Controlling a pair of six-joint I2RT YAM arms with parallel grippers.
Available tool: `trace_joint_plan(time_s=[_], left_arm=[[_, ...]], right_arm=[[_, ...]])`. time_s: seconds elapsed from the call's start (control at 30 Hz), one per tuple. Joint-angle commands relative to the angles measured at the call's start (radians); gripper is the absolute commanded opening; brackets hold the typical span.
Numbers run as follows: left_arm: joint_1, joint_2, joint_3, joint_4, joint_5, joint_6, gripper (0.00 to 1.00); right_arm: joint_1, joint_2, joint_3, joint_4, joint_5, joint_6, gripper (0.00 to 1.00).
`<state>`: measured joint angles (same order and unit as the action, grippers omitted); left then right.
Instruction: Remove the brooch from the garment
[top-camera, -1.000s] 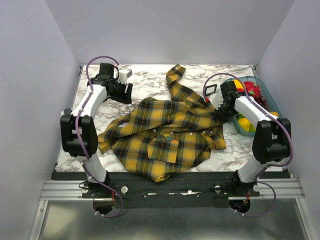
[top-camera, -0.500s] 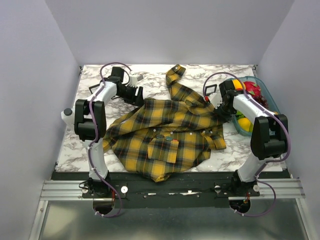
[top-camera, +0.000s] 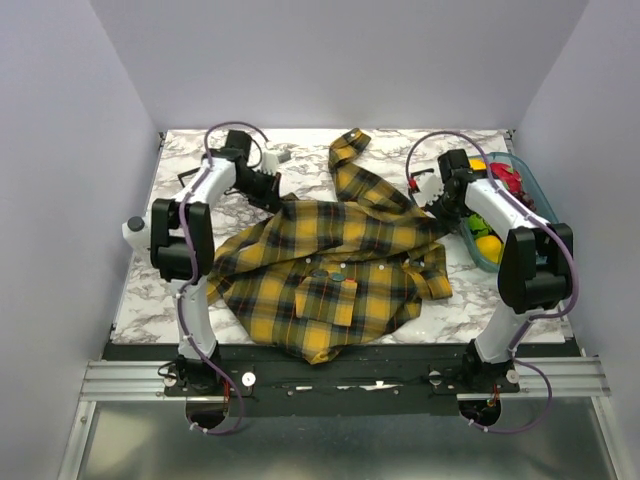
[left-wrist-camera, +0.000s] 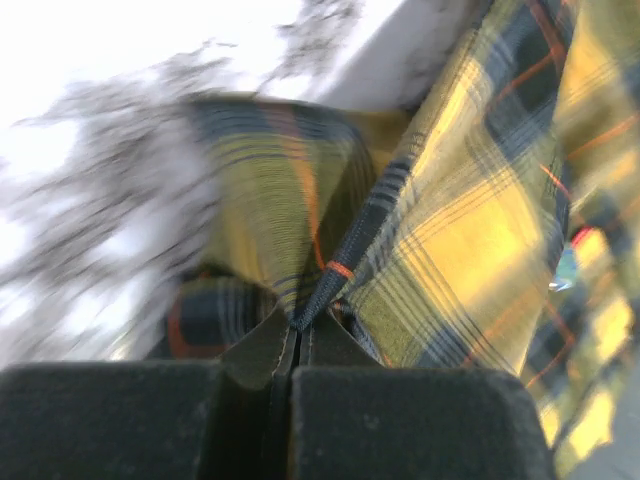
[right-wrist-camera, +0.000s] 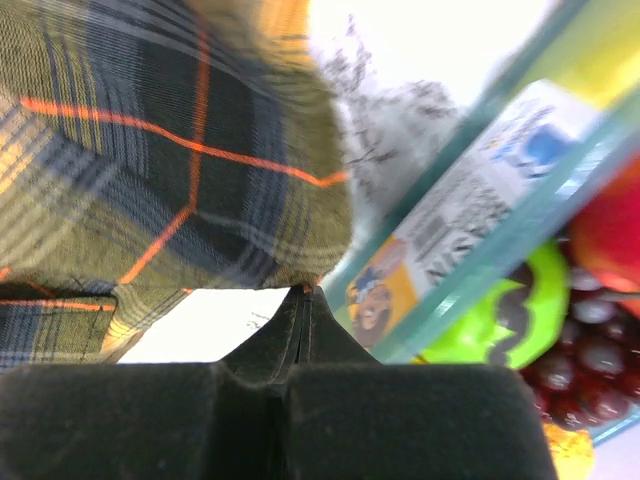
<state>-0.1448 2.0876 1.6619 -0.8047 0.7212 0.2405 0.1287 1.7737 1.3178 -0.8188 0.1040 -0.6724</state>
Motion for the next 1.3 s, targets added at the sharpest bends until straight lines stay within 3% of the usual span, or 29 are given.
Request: trace_joint_plan(time_s=[0.0,0.07,0.2,0.23,0.33,0.43,0.53,0.57,0.67,0.73,0.77,0.97,1.07,1.17,1.23,1.27], left_arm=[[0.070,-0.240,0.119,-0.076,-0.276,0.199,0.00],[0.076,-0.288,0.163,-0.102,-0.386,0.306,0.00],[0.074,-0.342,0.263,-0.233,-0.431,0.408,0.00],[0.074,-0.339,0.309,-0.301,-0.430,0.407,0.05],[0.074,-0.340,0.311,-0.347,-0.413,0.341,0.39],[0.079,-0.409,0.085,-0.198,-0.456,0.251,0.53],[0.080,-0.442,-0.029,-0.120,-0.451,0.192,0.55],[0.080,-0.436,-0.034,-0.123,-0.451,0.178,0.56],[0.080,-0.420,-0.045,-0.140,-0.442,0.149,0.58],[0.082,-0.428,-0.053,-0.119,-0.501,0.129,0.62],[0.086,-0.432,-0.056,-0.111,-0.528,0.114,0.62],[0.137,-0.472,-0.086,-0.048,-0.670,0.051,0.75],[0.188,-0.486,-0.120,-0.050,-0.683,0.000,0.75],[0.228,-0.509,-0.184,-0.033,-0.686,-0.029,0.75],[0.235,-0.517,-0.217,-0.031,-0.683,-0.030,0.75],[0.234,-0.514,-0.238,-0.034,-0.681,-0.026,0.75]], right_arm=[[-0.020,-0.017,0.084,0.004,-0.033,0.048,0.00],[-0.034,-0.022,0.119,0.009,-0.038,0.059,0.00],[-0.073,-0.028,0.161,0.038,-0.023,0.069,0.01],[-0.081,-0.034,0.166,0.044,-0.018,0.069,0.00],[-0.112,-0.049,0.147,0.072,0.014,0.056,0.01],[-0.126,-0.069,0.106,0.090,0.016,0.048,0.00],[-0.126,-0.079,0.126,0.029,-0.145,0.042,0.00],[-0.124,-0.080,0.138,0.008,-0.284,0.033,0.00],[-0.097,-0.091,0.172,-0.054,-0.493,-0.027,0.06],[-0.048,-0.092,0.147,-0.014,-0.477,-0.071,0.17],[-0.022,-0.083,0.138,0.006,-0.419,-0.087,0.29],[0.120,0.143,0.255,-0.025,-0.337,-0.125,0.49],[0.147,0.234,0.304,-0.138,-0.323,-0.118,0.52],[0.155,0.227,0.207,-0.088,-0.256,-0.124,0.52],[0.157,0.222,0.135,-0.056,-0.212,-0.130,0.50],[0.157,0.217,0.117,-0.057,-0.166,-0.128,0.44]])
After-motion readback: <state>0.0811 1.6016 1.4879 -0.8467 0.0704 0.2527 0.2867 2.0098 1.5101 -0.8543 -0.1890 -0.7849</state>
